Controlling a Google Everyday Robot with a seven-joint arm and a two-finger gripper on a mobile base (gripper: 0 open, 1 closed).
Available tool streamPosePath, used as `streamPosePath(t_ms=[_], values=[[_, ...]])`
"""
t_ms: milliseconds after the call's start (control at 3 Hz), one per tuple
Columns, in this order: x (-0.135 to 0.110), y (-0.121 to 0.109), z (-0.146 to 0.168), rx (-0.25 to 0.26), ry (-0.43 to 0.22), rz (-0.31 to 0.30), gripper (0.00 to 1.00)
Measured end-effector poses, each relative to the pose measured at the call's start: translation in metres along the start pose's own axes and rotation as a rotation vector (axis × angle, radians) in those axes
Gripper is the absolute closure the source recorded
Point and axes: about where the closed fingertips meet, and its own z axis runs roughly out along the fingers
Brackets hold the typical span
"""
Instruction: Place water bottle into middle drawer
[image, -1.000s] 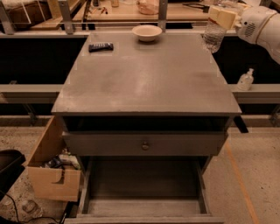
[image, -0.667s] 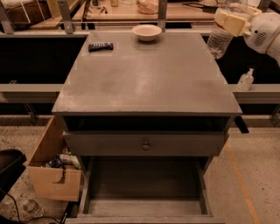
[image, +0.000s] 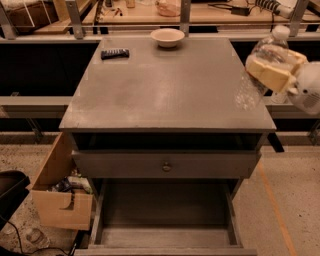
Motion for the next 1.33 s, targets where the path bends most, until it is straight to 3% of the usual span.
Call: streamPosePath(t_ms=[333, 667, 1000, 1333], values=[[0.035, 0.044, -0.07, -0.032, 0.063, -0.007, 1.0], [0.066, 0.069, -0.139, -0.049, 0.099, 0.0, 1.0], [0.111, 0.086, -0.179, -0.079, 0.111, 0.021, 1.0], [0.163, 0.096, -0.192, -0.139, 0.1, 0.074, 1.0]])
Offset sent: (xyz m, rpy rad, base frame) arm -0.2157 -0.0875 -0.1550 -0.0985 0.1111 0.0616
